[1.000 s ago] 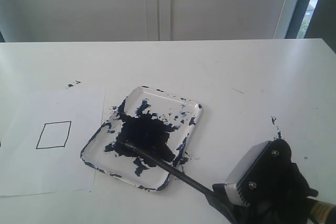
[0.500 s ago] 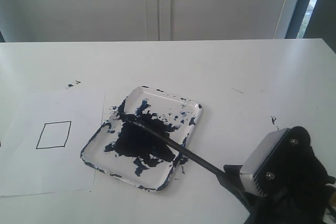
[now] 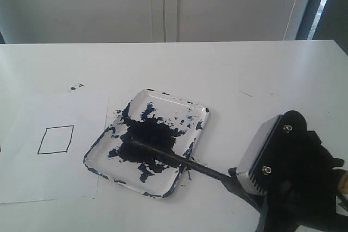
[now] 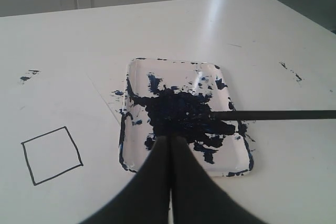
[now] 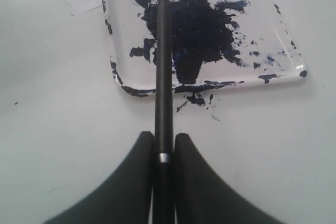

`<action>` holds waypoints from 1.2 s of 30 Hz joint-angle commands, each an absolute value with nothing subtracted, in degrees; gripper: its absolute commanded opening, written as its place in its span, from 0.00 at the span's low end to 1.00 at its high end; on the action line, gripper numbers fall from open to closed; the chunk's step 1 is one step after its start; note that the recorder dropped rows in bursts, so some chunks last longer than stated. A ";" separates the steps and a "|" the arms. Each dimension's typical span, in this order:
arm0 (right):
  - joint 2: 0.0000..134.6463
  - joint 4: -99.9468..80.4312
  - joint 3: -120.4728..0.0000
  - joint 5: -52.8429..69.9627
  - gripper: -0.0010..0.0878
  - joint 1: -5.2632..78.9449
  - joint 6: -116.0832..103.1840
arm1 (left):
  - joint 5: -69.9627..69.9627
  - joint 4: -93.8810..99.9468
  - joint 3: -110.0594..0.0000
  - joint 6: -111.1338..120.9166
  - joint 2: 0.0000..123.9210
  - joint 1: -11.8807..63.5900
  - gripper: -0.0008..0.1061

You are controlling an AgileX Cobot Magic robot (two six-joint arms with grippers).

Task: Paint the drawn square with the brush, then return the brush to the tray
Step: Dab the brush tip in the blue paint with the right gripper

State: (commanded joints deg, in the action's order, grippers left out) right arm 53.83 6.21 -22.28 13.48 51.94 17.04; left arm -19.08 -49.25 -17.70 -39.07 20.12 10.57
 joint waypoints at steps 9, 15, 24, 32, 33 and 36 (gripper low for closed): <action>53.45 -6.35 -22.61 18.37 0.01 50.23 7.93 | -19.08 -49.25 -17.70 -39.07 20.12 10.57 0.01; 53.45 -10.59 -23.54 21.05 0.01 48.95 5.93 | -19.08 -49.25 -17.70 -39.07 20.12 10.57 0.01; 53.45 -10.59 -23.54 16.51 0.01 48.95 2.19 | -19.08 -49.25 -17.70 -39.07 20.12 10.57 0.01; 56.35 -10.59 -23.41 16.16 0.01 48.30 0.95 | -19.08 -49.25 -17.70 -39.07 20.12 10.57 0.01; 56.82 -10.59 -23.41 16.16 0.01 47.98 0.69 | -19.08 -49.25 -17.70 -39.07 20.12 10.57 0.01; 58.14 -9.89 -23.41 16.02 0.01 47.89 -1.00 | -19.08 -49.25 -17.70 -39.07 20.12 10.57 0.01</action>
